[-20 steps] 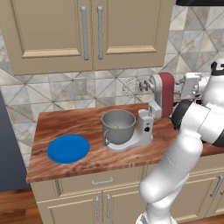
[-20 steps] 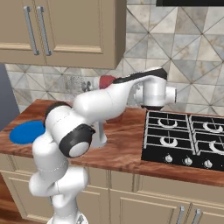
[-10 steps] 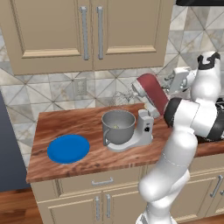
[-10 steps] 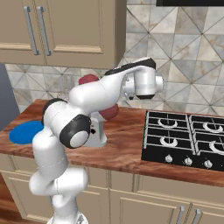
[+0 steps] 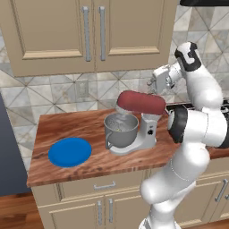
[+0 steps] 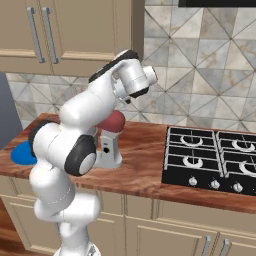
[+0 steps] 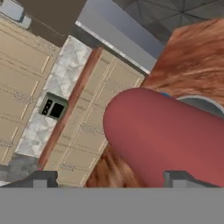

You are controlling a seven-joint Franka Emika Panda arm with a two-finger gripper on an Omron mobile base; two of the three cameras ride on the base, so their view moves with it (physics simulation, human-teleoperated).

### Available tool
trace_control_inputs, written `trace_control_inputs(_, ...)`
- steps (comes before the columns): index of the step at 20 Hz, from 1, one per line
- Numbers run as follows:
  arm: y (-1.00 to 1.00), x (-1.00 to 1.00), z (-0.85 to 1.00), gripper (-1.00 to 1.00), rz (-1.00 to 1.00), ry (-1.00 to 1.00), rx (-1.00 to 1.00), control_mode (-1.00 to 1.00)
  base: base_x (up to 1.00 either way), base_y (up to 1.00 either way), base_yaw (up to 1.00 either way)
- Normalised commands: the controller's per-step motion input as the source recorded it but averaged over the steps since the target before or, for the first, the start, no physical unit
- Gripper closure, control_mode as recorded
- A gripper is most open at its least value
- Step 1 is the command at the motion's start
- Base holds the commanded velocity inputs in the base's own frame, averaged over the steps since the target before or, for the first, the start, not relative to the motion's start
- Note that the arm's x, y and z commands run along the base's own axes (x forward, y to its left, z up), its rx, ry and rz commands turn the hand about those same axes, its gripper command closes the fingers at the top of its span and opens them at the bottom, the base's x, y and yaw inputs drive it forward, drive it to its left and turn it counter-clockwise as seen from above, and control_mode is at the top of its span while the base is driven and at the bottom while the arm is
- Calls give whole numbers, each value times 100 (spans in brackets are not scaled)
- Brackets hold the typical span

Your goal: Add butter and sugar cubes to the stand mixer bowl and then turn on the stand mixer to begin making frosting.

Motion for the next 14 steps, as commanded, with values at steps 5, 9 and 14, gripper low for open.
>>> trace_control_inputs(5,100,-37,-59,-100,0,-1,-43,-100,0,0,0)
trace_control_inputs(9,100,-21,-75,-100,0,0,-45,-100,0,0,0)
trace_control_inputs(14,100,-14,-83,-100,0,0,-47,-100,0,0,0)
